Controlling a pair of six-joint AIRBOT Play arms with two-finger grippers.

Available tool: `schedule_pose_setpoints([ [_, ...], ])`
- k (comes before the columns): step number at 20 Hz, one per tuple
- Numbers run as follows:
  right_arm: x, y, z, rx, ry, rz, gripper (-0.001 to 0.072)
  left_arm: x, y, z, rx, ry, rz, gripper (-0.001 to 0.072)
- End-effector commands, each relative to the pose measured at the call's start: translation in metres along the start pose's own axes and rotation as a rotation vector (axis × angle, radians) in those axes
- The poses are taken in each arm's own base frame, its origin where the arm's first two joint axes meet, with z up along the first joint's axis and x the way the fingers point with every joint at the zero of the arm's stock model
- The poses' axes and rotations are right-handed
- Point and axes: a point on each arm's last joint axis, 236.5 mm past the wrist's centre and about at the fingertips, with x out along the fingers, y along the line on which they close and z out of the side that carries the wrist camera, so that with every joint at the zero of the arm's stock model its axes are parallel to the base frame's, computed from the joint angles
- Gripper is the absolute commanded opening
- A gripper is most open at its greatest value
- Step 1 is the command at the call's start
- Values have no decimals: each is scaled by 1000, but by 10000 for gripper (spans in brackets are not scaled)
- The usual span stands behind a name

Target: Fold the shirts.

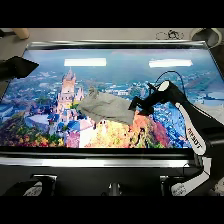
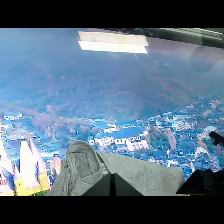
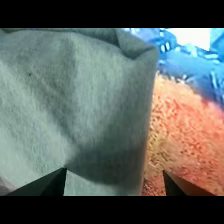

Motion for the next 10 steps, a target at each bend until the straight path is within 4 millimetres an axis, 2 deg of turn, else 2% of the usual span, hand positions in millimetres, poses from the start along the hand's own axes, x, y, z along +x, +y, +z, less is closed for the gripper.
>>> schedule_pose_setpoints([
  [1, 27, 19, 5, 50, -13, 73, 610, 0, 1, -3, -3, 13, 2, 27],
  [2, 30, 22, 4, 68, -3, 98, 417, 0, 1, -4, -9, 13, 2, 27],
  [3, 28, 31, 3, 74, 5, 136, 31, 0, 1, -3, -13, 13, 2, 27],
  [4, 18, 44, 6, 40, 3, 189, 25, 0, 1, -3, -13, 13, 2, 27],
  [5, -3, 62, 10, -32, -2, 260, 24, 0, 1, -3, -13, 12, 2, 27],
  [6, -33, 76, 18, -78, -26, 312, 24, 0, 2, -2, -13, 9, 4, 27],
  [7, -69, 84, 28, -111, -73, 338, 24, 0, 2, -1, -13, 5, 6, 27],
  [8, -119, 86, 43, -125, -153, 357, 24, 0, 3, 0, -12, -1, 9, 27],
  [10, -207, 65, 64, -82, -315, 333, 24, 2, 7, 1, -9, -3, 18, 27],
])
